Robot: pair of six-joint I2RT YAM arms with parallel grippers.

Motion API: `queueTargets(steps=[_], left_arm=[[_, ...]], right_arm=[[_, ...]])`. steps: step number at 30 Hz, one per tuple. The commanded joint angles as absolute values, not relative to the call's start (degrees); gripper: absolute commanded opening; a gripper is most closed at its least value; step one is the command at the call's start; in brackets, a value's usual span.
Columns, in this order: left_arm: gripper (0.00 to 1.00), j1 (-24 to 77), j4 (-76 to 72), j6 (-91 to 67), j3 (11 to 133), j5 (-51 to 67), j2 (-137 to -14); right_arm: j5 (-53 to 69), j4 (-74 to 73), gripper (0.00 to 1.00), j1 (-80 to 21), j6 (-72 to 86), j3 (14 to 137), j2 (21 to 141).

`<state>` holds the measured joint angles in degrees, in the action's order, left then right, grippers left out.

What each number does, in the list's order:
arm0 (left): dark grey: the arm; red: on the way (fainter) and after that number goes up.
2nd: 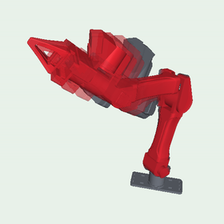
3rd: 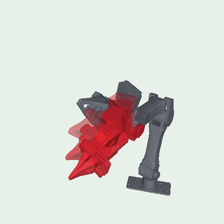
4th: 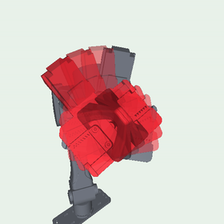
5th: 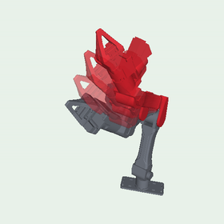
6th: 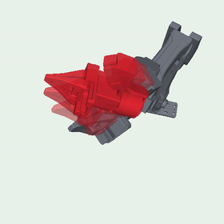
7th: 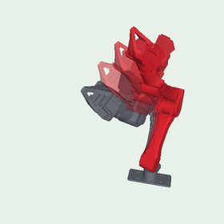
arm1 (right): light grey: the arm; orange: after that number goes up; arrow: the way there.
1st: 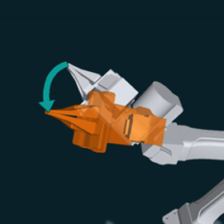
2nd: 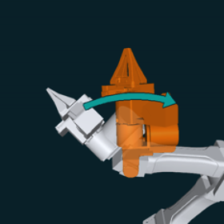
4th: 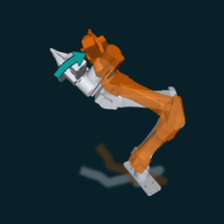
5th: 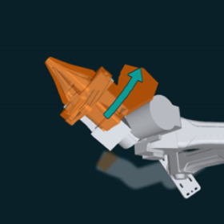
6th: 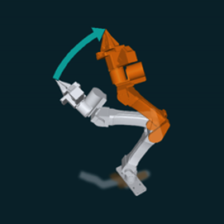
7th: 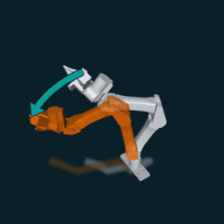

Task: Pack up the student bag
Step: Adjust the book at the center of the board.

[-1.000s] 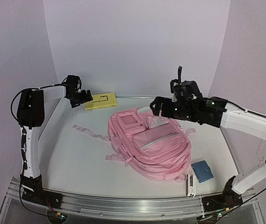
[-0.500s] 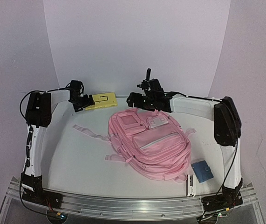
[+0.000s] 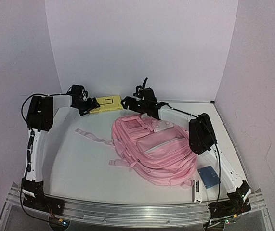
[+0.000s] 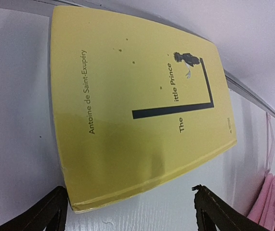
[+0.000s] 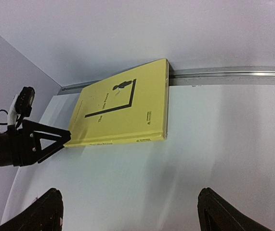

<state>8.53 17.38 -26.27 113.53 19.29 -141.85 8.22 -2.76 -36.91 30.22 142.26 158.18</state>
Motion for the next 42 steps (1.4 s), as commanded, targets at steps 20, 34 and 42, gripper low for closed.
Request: queueTargets(steps=[20, 34, 42], left_arm=[[0.93, 12.53, 12.62, -13.2, 101.42, 24.36, -128.01], [0.95, 10.33, 20.83, -9.81, 127.62, 20.93, -148.78], [0.95, 10.31, 17.79, -9.68, 126.23, 23.56, -149.64]], right_arm=[[7.66, 6.5, 0.93, -33.21, 35.07, 129.96, 155.59], [12.85, 10.36, 0.91, -33.24, 42.76, 132.22, 160.86], [16.74, 13.51, 0.88, -33.31, 46.69, 134.16, 164.39]])
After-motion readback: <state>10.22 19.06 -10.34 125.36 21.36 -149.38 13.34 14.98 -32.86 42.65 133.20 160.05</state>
